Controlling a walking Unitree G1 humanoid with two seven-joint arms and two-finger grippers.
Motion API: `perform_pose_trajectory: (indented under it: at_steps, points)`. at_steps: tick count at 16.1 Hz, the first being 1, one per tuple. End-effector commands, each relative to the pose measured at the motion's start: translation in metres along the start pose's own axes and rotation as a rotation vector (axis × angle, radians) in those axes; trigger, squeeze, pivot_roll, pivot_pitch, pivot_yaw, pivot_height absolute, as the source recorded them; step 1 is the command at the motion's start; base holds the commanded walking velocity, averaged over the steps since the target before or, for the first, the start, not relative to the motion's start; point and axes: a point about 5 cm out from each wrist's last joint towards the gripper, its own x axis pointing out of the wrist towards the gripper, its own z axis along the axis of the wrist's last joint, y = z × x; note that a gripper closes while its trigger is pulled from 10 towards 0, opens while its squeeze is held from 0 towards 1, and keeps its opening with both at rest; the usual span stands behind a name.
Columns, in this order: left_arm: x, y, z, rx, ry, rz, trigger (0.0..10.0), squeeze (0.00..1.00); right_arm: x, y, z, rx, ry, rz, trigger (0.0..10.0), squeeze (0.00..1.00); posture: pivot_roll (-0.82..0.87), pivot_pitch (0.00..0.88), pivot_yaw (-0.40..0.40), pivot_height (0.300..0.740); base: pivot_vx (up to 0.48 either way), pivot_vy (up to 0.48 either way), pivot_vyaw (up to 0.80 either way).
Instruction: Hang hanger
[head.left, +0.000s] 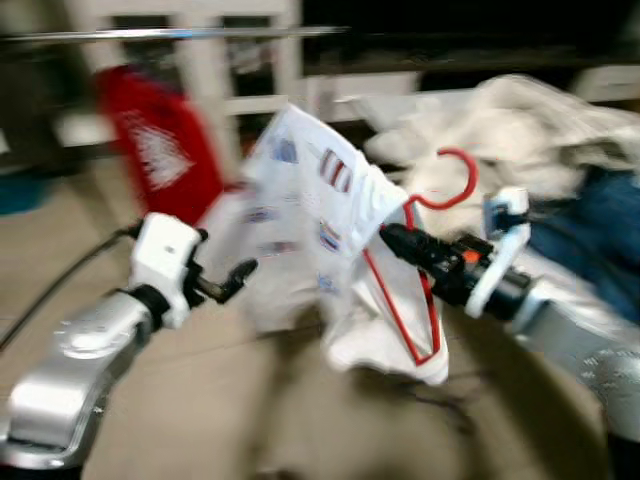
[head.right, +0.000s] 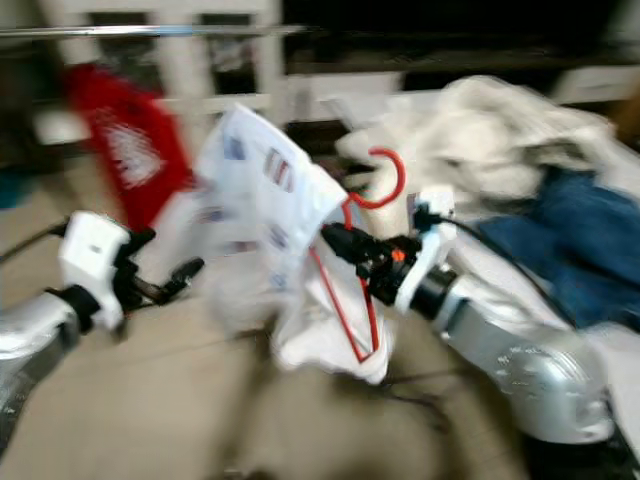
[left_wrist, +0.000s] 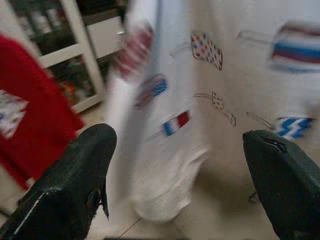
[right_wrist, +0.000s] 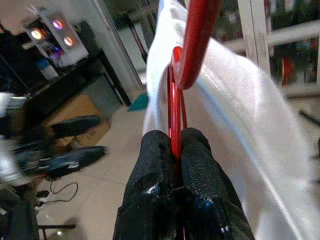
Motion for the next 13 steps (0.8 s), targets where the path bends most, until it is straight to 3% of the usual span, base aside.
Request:
perform_pose_trajectory:
  at_steps: [1,3,4,6,7,8,9,13]
  points:
    - [0.003,0.0,0.001,0.016,-0.002,0.011,10.0,0.86,0.003,0.001,0.003,-0.021,-0.033,-0.014,10.0,0.0,-0.05,0.0,-0.024,0.74,0.0,0.0,0.8]
    - [0.009,-0.004,0.0,0.04,0.0,0.001,10.0,0.86,0.012,-0.006,-0.001,-0.06,-0.027,-0.094,10.0,0.0,-0.06,0.0,-0.02,0.74,0.0,0.0,0.8]
    - [0.015,-0.008,0.002,0.04,-0.021,-0.009,10.0,0.75,0.017,-0.012,-0.002,-0.073,-0.031,-0.144,10.0,0.0,-0.06,0.0,-0.027,0.74,0.0,0.0,0.8]
    - [0.021,-0.013,0.003,0.034,-0.042,-0.009,10.0,0.65,0.019,-0.02,-0.008,-0.08,-0.017,-0.205,10.0,0.0,-0.06,0.0,-0.039,0.74,0.0,0.0,0.8]
    - [0.025,-0.013,0.002,0.035,-0.054,0.008,10.0,0.47,0.019,-0.028,-0.019,-0.082,0.007,-0.263,10.0,0.0,-0.05,0.0,-0.047,0.74,0.0,0.0,0.8]
    - [0.028,-0.013,0.0,0.025,-0.057,0.026,10.0,0.09,0.018,-0.035,-0.027,-0.077,0.015,-0.334,10.0,0.0,-0.05,0.0,-0.048,0.74,0.0,0.0,0.8]
    - [0.031,-0.014,-0.003,0.02,-0.05,0.042,10.0,0.0,0.017,-0.042,-0.033,-0.048,0.0,-0.417,10.0,0.0,-0.06,0.0,-0.043,0.74,0.0,0.0,0.0]
    - [0.031,-0.023,-0.01,-0.016,-0.061,0.017,10.0,0.0,0.011,-0.047,-0.047,-0.082,0.012,-0.505,10.0,0.0,-0.07,0.0,-0.034,0.74,0.0,0.0,0.0]
